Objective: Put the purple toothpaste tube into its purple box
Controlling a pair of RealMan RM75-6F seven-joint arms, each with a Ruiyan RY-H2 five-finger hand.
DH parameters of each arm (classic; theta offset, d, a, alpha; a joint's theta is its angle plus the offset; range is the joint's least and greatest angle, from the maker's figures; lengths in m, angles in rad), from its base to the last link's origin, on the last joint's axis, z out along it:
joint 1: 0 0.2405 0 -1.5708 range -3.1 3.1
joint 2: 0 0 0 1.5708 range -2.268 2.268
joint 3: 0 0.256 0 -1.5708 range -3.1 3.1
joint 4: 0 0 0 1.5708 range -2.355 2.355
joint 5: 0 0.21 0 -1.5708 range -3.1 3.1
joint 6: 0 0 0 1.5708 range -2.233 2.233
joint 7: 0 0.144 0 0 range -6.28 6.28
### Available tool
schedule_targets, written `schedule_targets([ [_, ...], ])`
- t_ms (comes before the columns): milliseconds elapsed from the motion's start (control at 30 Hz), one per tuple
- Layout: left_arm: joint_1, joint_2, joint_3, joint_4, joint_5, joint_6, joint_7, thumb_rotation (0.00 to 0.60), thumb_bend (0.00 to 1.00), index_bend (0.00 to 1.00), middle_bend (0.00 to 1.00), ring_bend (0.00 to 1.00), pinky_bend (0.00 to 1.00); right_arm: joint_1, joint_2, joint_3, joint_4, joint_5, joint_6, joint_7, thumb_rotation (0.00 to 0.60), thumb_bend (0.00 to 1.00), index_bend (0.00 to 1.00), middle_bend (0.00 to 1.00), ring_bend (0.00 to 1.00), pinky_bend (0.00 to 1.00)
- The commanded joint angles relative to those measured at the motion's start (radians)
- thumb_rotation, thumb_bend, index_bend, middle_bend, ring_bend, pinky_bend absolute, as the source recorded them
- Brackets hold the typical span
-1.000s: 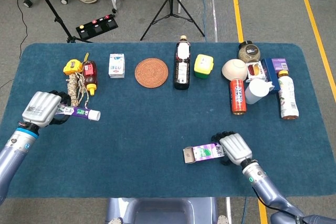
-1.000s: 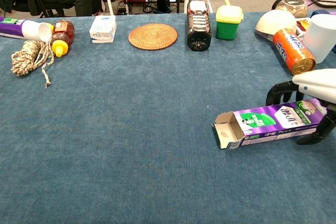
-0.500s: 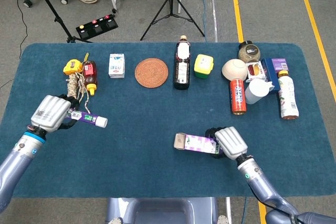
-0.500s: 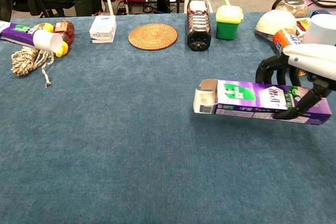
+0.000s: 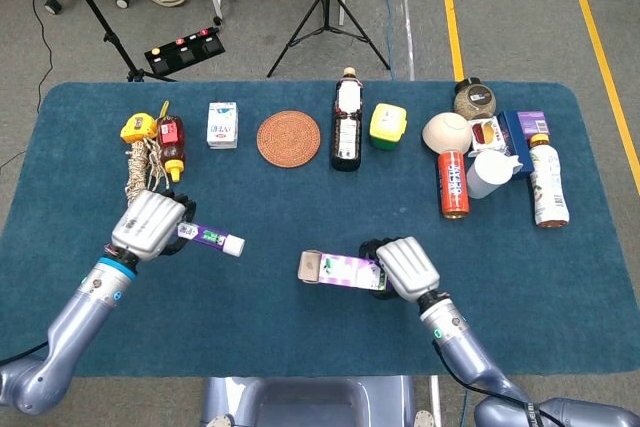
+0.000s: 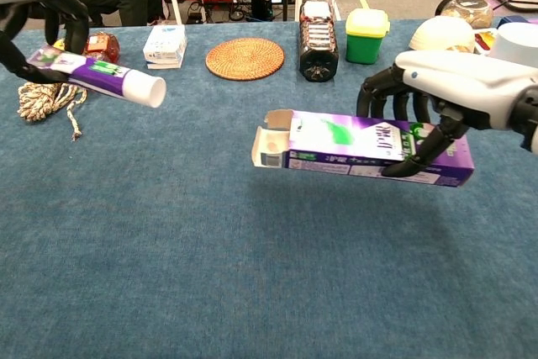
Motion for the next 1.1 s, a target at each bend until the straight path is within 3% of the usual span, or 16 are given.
schedule_targets([
  [33, -0.046, -0.069, -0.009, -0.058, -0.101, 0.048, 0.105, 0.6, 0.31, 0.54, 0.46, 0.41, 0.6, 0.018, -0.043, 0.025, -0.025, 0.063, 0.03, -0.063, 0.6, 0.33, 0.46, 0.54, 0.53, 0.63],
  [233, -0.081, -0.137, -0.012, -0.089, -0.168, 0.1, 0.177, 0.6, 0.3, 0.54, 0.47, 0.43, 0.61, 0.026, -0.085, 0.041, -0.035, 0.116, 0.069, -0.101, 0.6, 0.33, 0.46, 0.54, 0.53, 0.63],
  [467, -0.125, -0.291, -0.015, -0.059, -0.245, 0.21, 0.284, 0.6, 0.3, 0.54, 0.47, 0.43, 0.61, 0.029, -0.11, 0.035, -0.048, 0.133, 0.112, -0.122, 0.6, 0.33, 0.46, 0.54, 0.53, 0.63],
  [1100, -0.182, -0.348, -0.023, -0.063, -0.296, 0.272, 0.324, 0.6, 0.3, 0.54, 0.47, 0.43, 0.61, 0.038, -0.106, -0.005, -0.073, 0.082, 0.136, -0.114, 0.6, 0.34, 0.46, 0.54, 0.53, 0.63],
])
